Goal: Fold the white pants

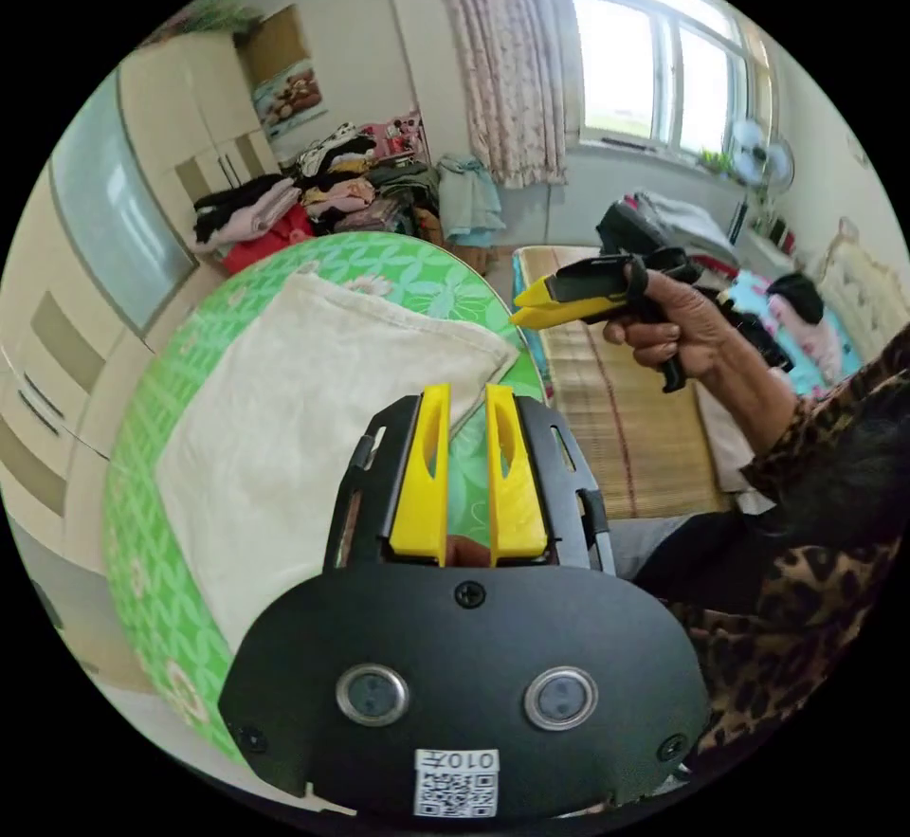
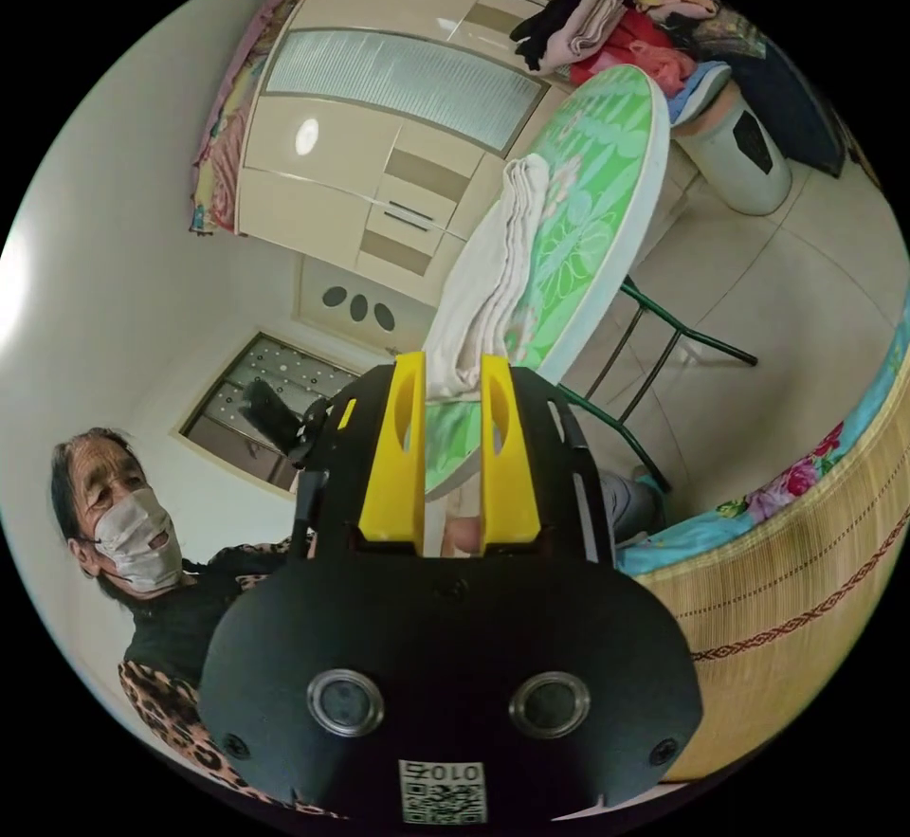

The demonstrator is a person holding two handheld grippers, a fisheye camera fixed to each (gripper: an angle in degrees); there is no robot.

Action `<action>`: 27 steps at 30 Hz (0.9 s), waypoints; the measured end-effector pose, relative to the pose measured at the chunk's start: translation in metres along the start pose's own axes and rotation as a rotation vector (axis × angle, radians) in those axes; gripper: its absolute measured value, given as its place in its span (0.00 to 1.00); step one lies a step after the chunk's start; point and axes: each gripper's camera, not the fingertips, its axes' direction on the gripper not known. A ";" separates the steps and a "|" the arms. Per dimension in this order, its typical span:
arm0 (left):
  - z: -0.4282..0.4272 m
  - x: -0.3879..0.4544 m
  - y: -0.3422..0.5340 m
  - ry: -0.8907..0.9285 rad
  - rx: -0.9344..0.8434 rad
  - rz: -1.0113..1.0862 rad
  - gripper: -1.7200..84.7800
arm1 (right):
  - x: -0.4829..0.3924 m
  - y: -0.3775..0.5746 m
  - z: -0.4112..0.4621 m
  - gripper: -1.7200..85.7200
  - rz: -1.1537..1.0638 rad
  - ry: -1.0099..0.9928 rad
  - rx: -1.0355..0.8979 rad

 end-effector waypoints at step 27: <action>0.056 0.106 -0.151 -0.128 -0.063 0.093 0.11 | 0.101 0.028 -0.058 0.11 0.121 -0.096 0.160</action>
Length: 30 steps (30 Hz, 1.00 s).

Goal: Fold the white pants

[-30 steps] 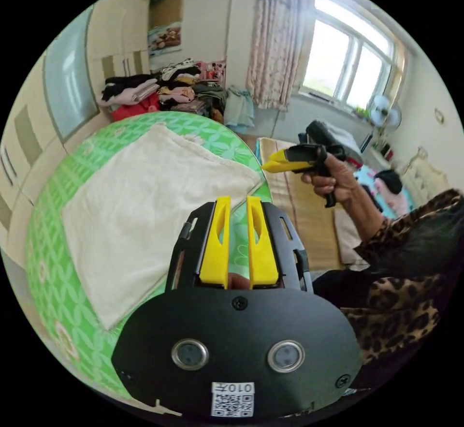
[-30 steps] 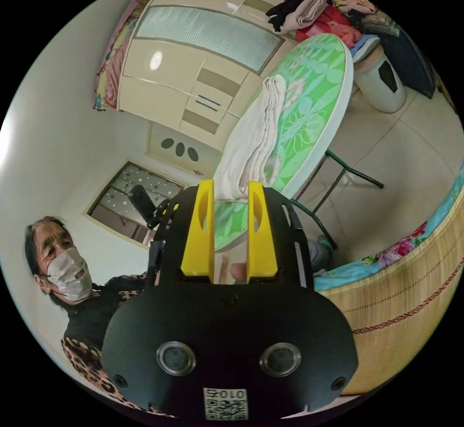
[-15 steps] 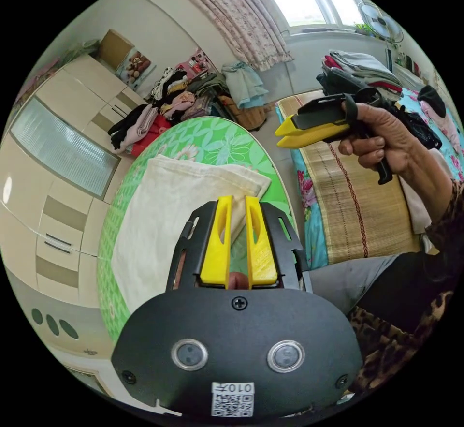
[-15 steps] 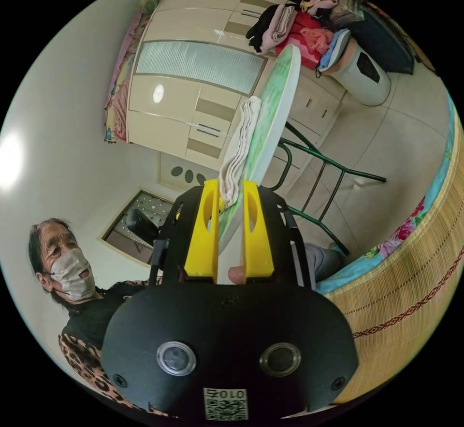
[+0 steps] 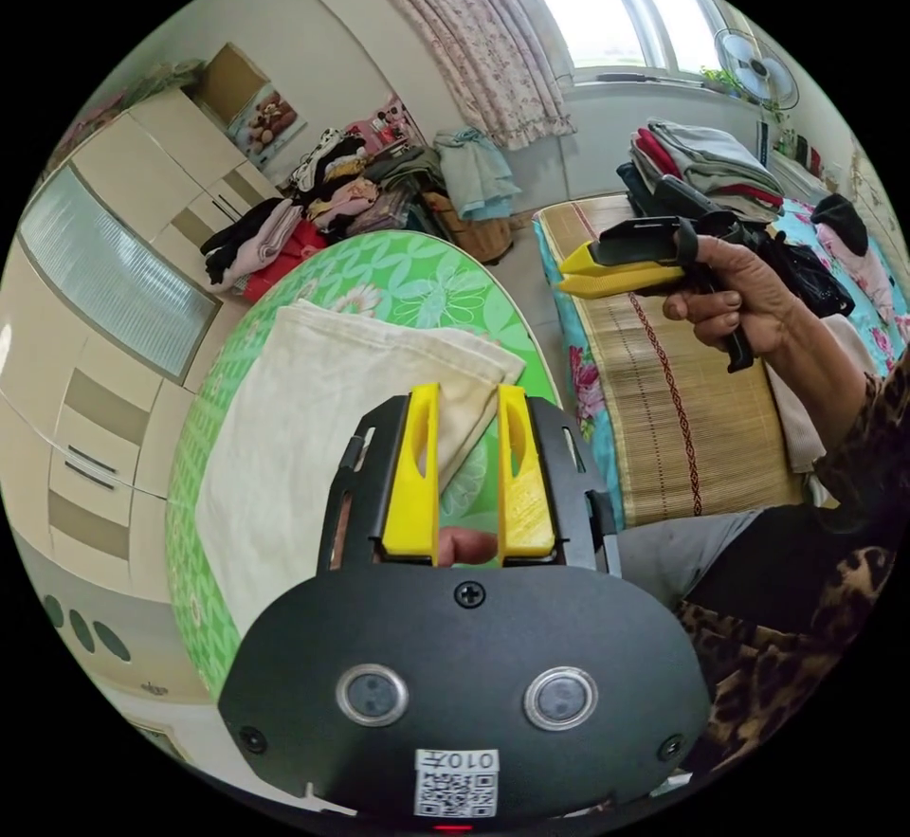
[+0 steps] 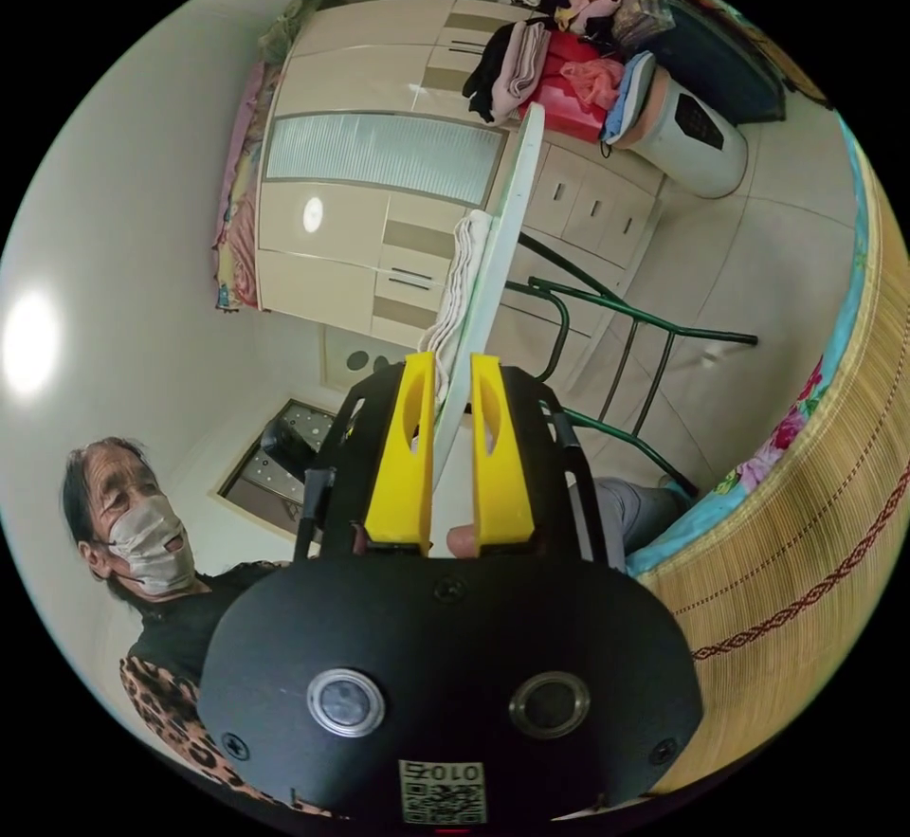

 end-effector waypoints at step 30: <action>-0.366 -0.541 0.487 -0.206 0.343 -1.412 0.02 | -0.007 -0.019 0.065 0.08 0.064 -0.039 0.013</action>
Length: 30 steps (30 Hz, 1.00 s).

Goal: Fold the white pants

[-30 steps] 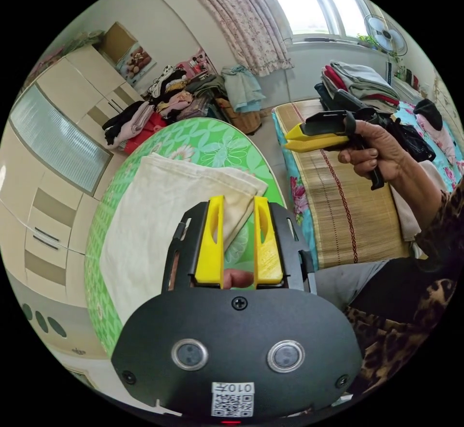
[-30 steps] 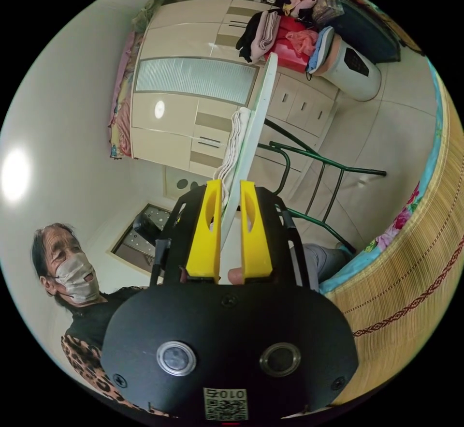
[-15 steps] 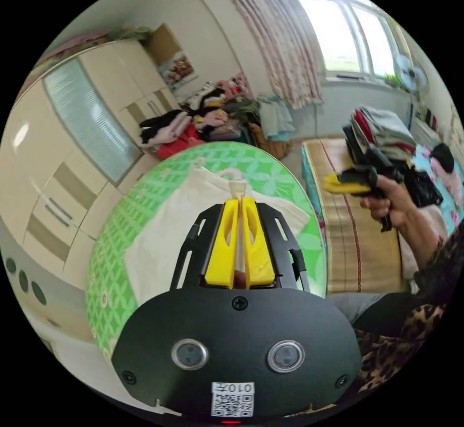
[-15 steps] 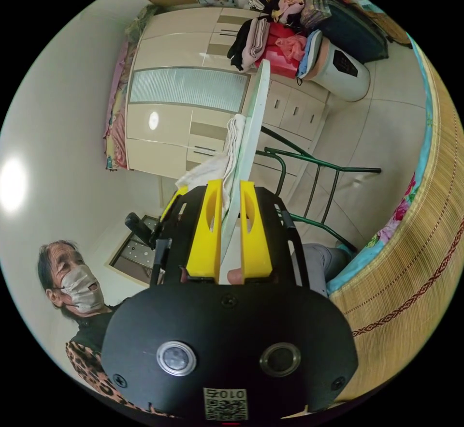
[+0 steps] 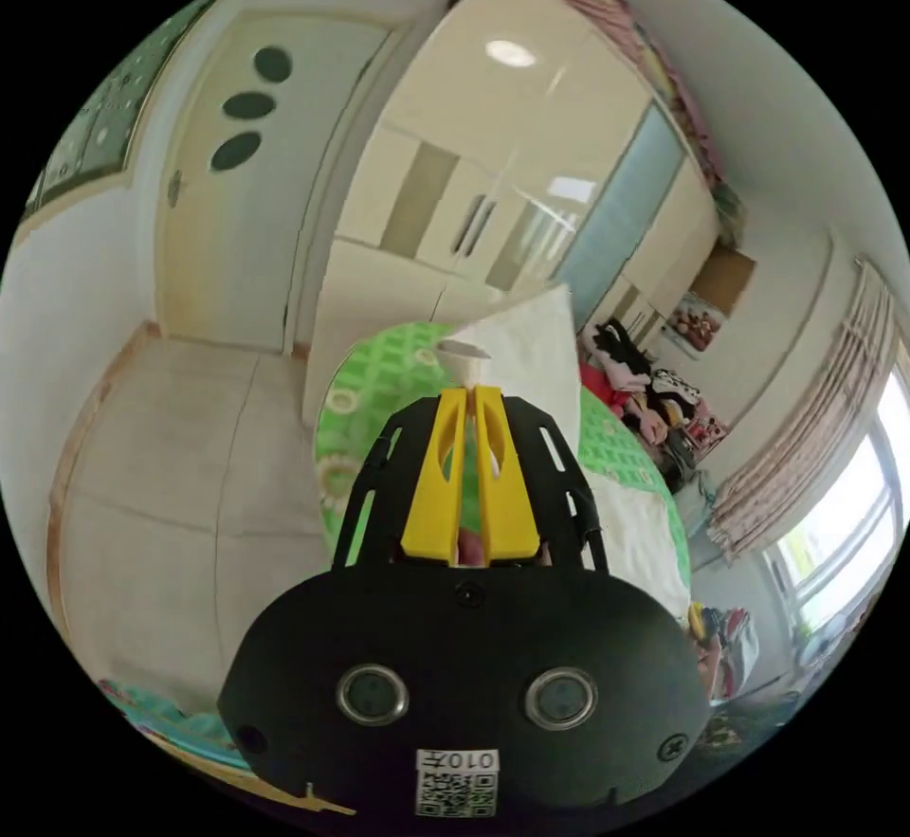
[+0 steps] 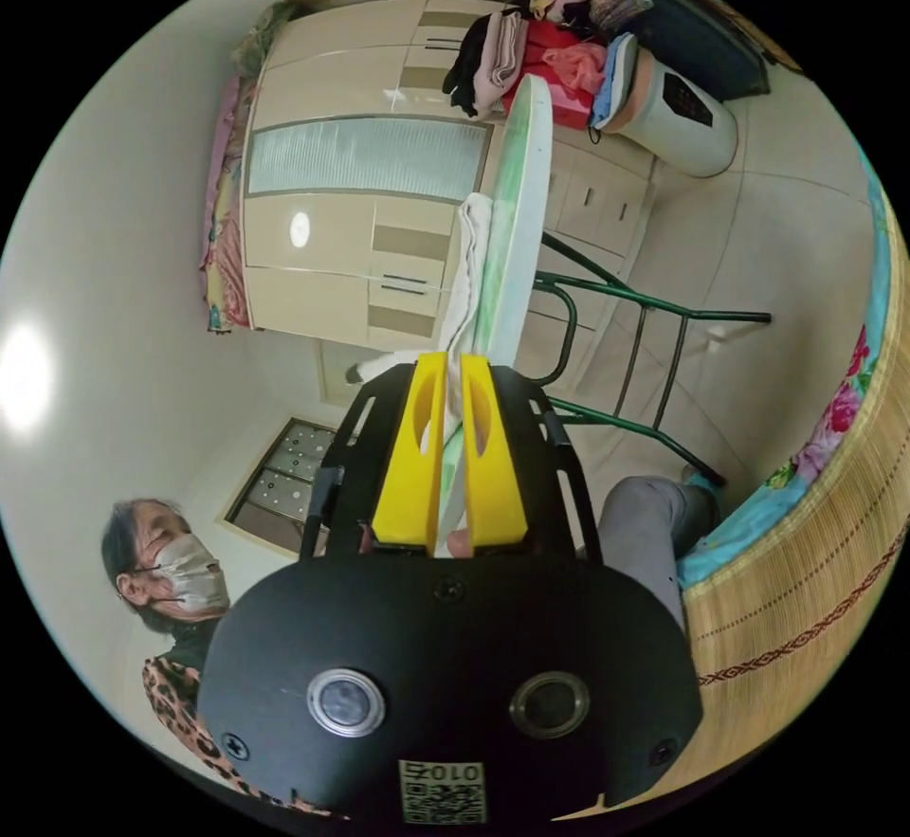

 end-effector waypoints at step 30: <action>-0.026 0.104 0.078 0.358 -0.185 0.074 0.05 | -0.067 -0.034 0.038 0.13 -0.275 0.376 -0.165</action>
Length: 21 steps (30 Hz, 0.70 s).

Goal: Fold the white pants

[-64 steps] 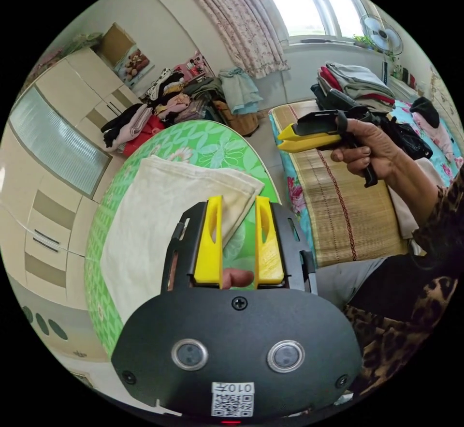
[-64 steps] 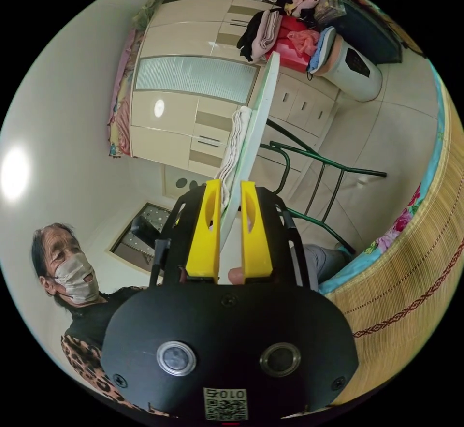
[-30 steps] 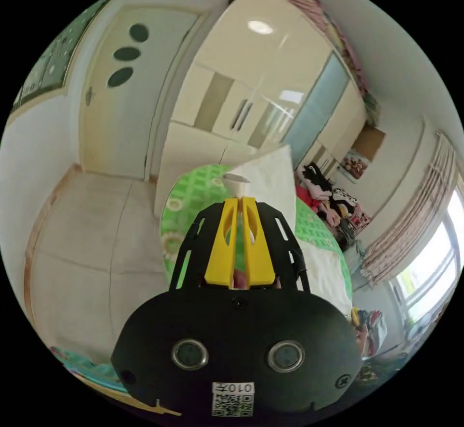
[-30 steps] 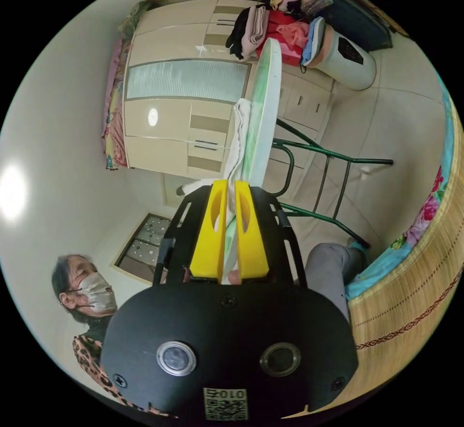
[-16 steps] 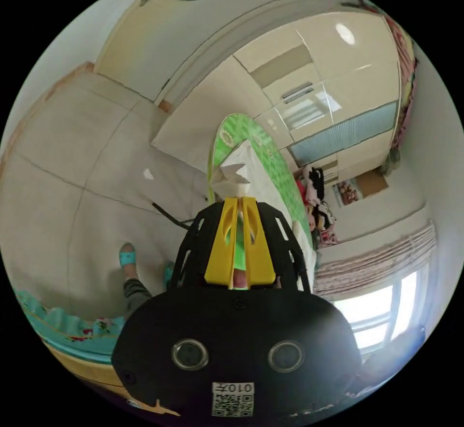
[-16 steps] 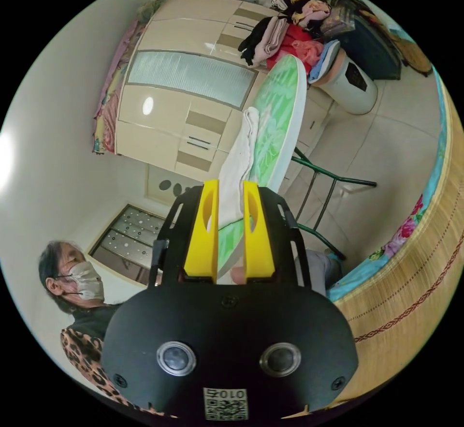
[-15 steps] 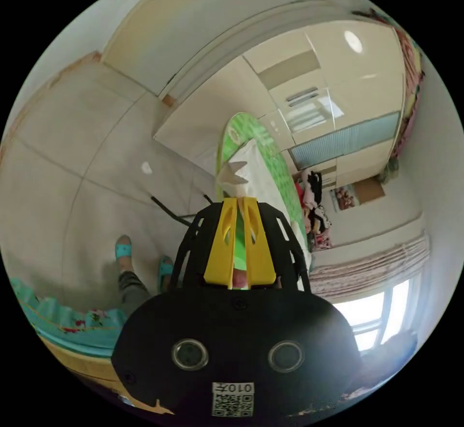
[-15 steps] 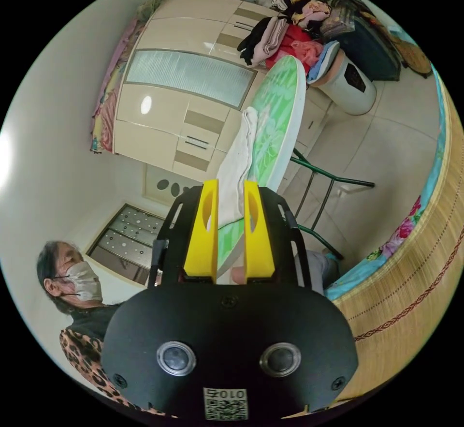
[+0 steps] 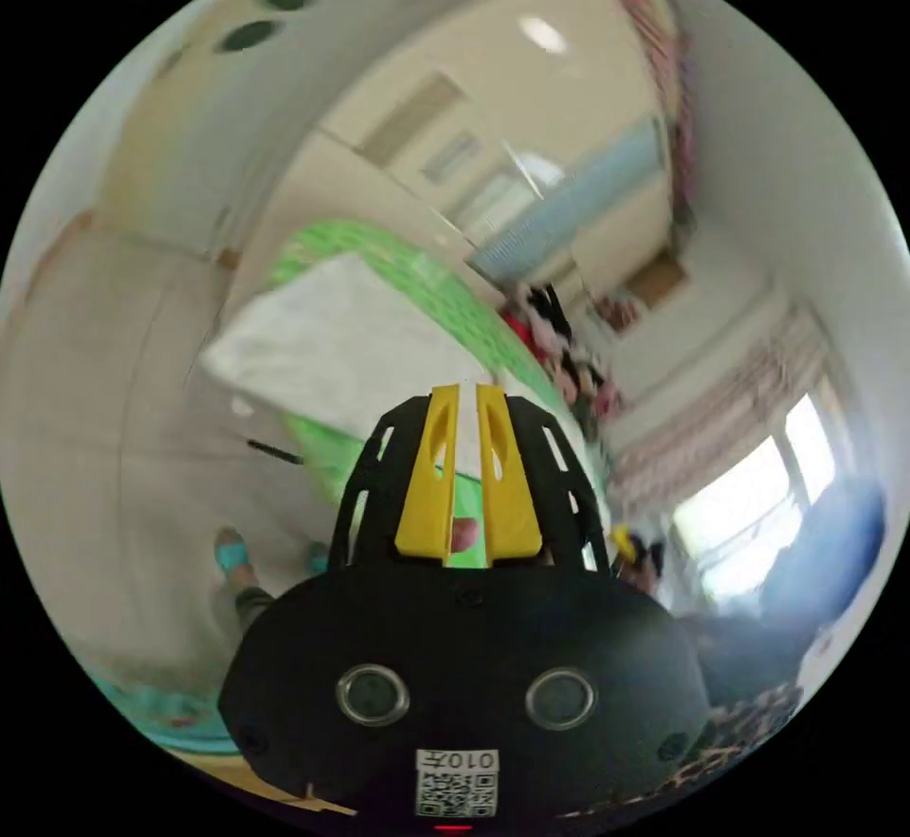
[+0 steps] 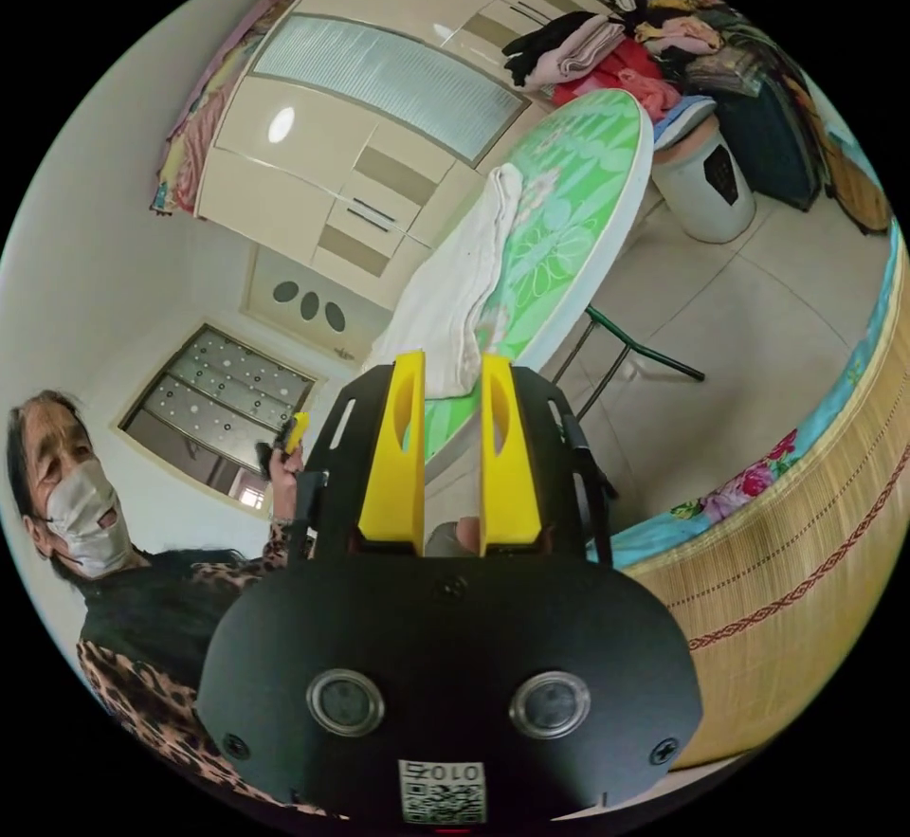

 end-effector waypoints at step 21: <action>0.360 0.559 0.215 -0.110 -0.295 1.157 0.16 | 0.003 -0.101 -0.072 0.05 -0.094 -0.320 -0.056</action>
